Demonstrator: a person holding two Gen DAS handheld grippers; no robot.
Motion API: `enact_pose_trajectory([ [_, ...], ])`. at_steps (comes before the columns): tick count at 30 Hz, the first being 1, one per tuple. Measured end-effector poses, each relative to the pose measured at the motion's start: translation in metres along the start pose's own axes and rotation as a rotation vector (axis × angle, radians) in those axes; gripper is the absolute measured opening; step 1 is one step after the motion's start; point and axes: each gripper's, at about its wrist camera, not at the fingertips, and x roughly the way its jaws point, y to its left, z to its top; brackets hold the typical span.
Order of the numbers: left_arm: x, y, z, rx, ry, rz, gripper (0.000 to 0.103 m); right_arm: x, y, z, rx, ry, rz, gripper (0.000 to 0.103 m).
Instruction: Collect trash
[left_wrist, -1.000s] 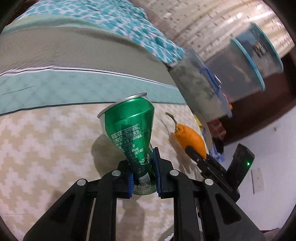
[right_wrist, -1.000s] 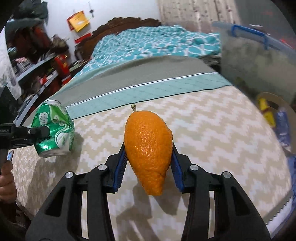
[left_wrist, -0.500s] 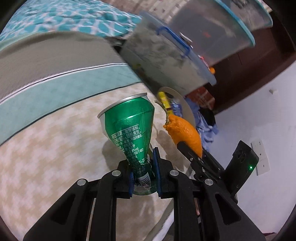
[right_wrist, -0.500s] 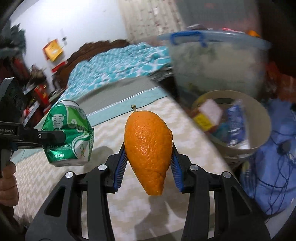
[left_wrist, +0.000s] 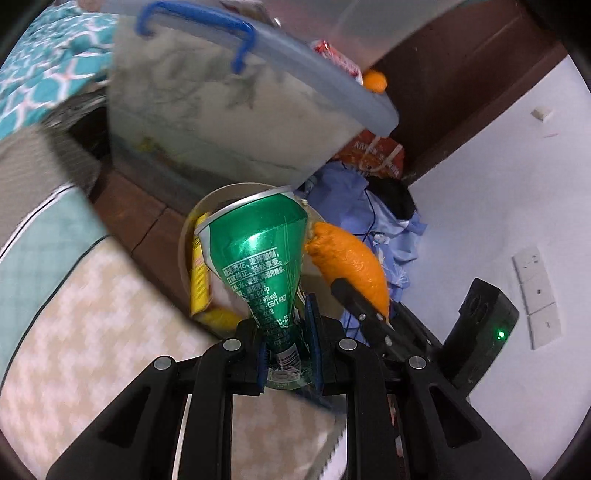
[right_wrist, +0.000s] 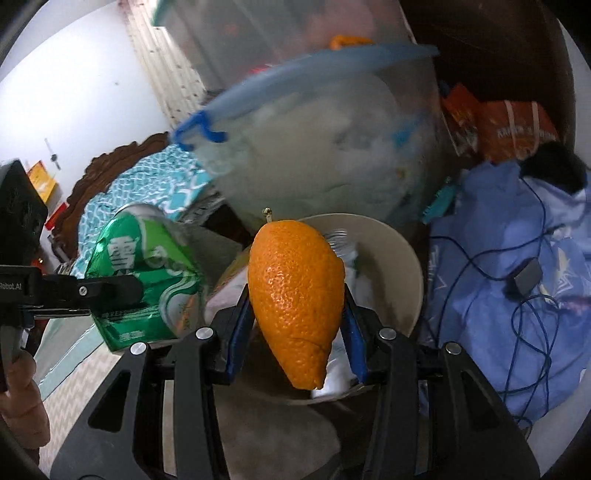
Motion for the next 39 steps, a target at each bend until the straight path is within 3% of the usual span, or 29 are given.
enact_pose_trajectory([
  [4, 0.038, -0.001, 0.014, 0.007, 0.045, 0.043, 0.021, 0.026, -0.007, 0.007, 0.008, 0.062, -0.003, 0.059],
  [6, 0.052, 0.003, 0.017, -0.007, 0.064, 0.075, 0.055, 0.032, -0.006, 0.007, -0.012, 0.077, -0.006, 0.063],
  [7, 0.053, 0.004, 0.017, -0.014, 0.063, 0.082, 0.059, 0.033, -0.005, 0.007, -0.023, 0.076, -0.016, 0.065],
  [9, 0.050, 0.007, 0.015, -0.021, 0.056, 0.077, 0.060, 0.031, -0.004, 0.006, -0.033, 0.066, -0.020, 0.073],
  [17, 0.008, 0.012, -0.007, -0.033, 0.003, 0.084, 0.067, 0.001, 0.007, 0.002, -0.045, -0.005, -0.037, 0.078],
  [23, -0.035, 0.018, -0.066, -0.011, -0.033, 0.133, 0.070, -0.043, 0.016, -0.018, 0.016, -0.068, 0.000, 0.078],
  [26, -0.052, 0.023, -0.102, 0.009, -0.045, 0.190, 0.072, -0.062, 0.025, -0.040, 0.064, -0.078, 0.031, 0.084],
  [32, -0.086, 0.033, -0.167, 0.038, -0.073, 0.316, 0.072, -0.083, 0.056, -0.098, 0.111, -0.020, 0.099, 0.089],
  [36, -0.111, 0.039, -0.202, 0.037, -0.112, 0.350, 0.073, -0.083, 0.079, -0.129, 0.120, 0.074, 0.132, 0.089],
  [39, -0.127, 0.042, -0.221, 0.041, -0.138, 0.377, 0.075, -0.089, 0.099, -0.145, 0.091, 0.089, 0.128, 0.089],
])
